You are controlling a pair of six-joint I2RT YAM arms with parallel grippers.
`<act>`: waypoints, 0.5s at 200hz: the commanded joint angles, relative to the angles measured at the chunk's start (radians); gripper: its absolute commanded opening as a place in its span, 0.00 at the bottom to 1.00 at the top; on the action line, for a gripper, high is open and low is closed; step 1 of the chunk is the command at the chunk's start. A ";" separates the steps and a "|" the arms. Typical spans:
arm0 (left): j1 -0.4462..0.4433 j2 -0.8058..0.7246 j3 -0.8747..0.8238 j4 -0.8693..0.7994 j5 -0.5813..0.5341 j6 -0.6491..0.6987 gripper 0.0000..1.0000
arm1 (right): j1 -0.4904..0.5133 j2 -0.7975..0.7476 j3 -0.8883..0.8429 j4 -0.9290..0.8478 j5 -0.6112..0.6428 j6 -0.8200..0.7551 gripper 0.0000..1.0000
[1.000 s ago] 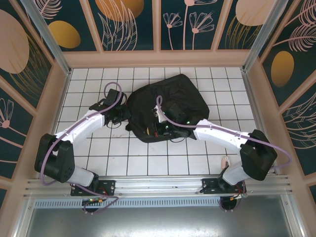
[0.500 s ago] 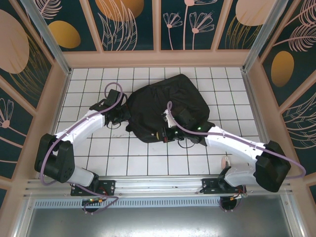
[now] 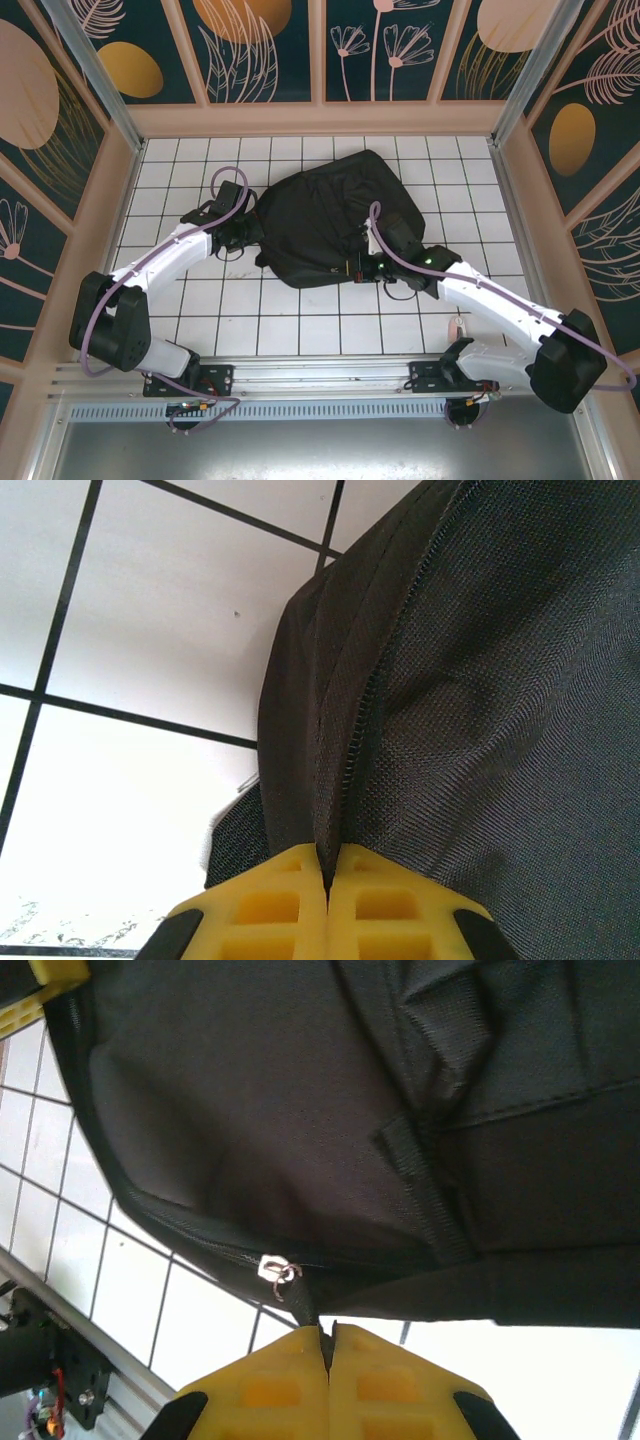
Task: Pack the student bag
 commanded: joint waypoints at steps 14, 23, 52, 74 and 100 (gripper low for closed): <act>0.019 -0.017 0.004 -0.003 -0.079 0.020 0.00 | -0.014 -0.049 -0.017 -0.075 0.086 0.005 0.00; 0.019 -0.015 0.002 -0.001 -0.072 0.021 0.00 | -0.014 -0.057 -0.020 -0.071 0.084 0.005 0.00; 0.018 -0.016 -0.009 0.020 -0.036 0.014 0.00 | -0.014 -0.089 -0.032 -0.015 0.016 0.010 0.00; 0.019 -0.011 -0.015 0.033 -0.001 0.010 0.20 | -0.015 -0.078 -0.015 0.021 0.001 0.018 0.00; 0.019 -0.022 -0.011 0.048 0.045 0.013 0.42 | -0.015 -0.008 0.035 0.064 -0.021 0.007 0.01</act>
